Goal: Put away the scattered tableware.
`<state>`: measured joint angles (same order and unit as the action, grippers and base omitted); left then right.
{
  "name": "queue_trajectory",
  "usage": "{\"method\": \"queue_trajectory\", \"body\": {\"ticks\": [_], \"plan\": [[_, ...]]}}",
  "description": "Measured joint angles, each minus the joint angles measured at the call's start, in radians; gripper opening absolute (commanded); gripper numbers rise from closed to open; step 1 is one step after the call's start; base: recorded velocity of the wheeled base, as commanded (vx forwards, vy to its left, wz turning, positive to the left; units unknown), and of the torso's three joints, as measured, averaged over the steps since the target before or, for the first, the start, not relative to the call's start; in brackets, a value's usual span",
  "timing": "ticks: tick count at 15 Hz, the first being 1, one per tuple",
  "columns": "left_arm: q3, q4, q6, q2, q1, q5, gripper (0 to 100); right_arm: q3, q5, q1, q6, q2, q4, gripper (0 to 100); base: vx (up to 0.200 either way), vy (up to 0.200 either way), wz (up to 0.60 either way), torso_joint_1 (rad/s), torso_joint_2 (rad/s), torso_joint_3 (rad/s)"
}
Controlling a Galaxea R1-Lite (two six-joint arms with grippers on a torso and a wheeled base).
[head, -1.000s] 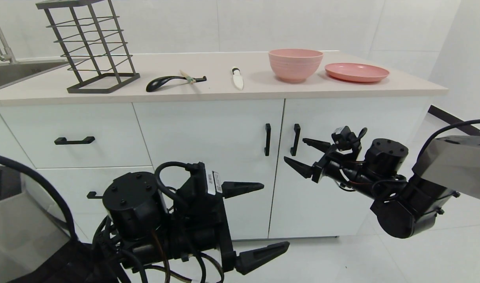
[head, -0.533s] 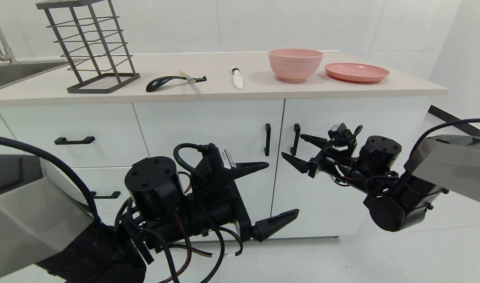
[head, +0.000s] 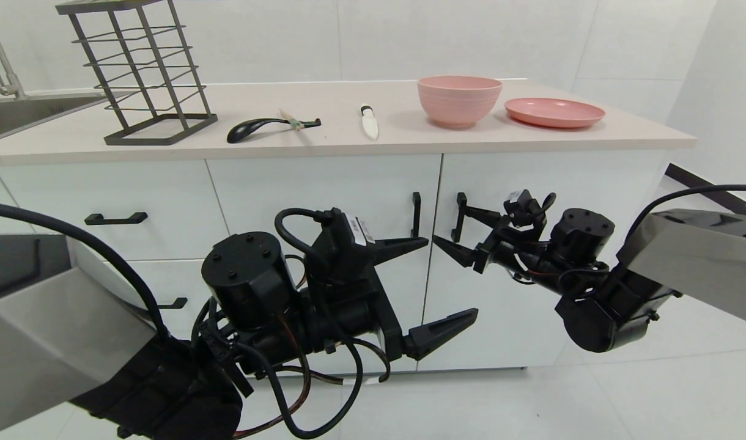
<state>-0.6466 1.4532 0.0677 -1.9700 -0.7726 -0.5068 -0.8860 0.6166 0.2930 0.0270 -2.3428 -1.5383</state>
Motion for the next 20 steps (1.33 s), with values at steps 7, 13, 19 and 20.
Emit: {"method": "queue_trajectory", "body": {"ticks": [7, 13, 19, 20], "plan": [[-0.053, 0.001, -0.002, -0.008, 0.002, 0.011, 100, -0.012, 0.071, 0.000, -0.002, -0.028, 0.000, 100, 0.000, 0.000, 0.00, 0.000, 0.00, 0.000], [-0.102, -0.003, -0.056, -0.034, 0.009, 0.017, 100, 0.092, 0.222, -0.003, 0.002, 0.010, -0.038, 100, 0.000, 0.000, 0.00, 0.000, 0.00, 0.000], [-0.213, -0.024, -0.051, -0.099, 0.015, 0.018, 100, 0.410, 0.276, -0.011, 0.048, 0.196, -0.031, 100, 0.000, 0.000, 0.00, 0.000, 0.00, 0.000], [-0.237, -0.041, -0.050, -0.112, 0.019, 0.019, 100, 0.451, 0.282, -0.014, 0.050, 0.227, -0.028, 100, 0.000, 0.000, 0.00, 0.000, 0.00, 0.000]]}}
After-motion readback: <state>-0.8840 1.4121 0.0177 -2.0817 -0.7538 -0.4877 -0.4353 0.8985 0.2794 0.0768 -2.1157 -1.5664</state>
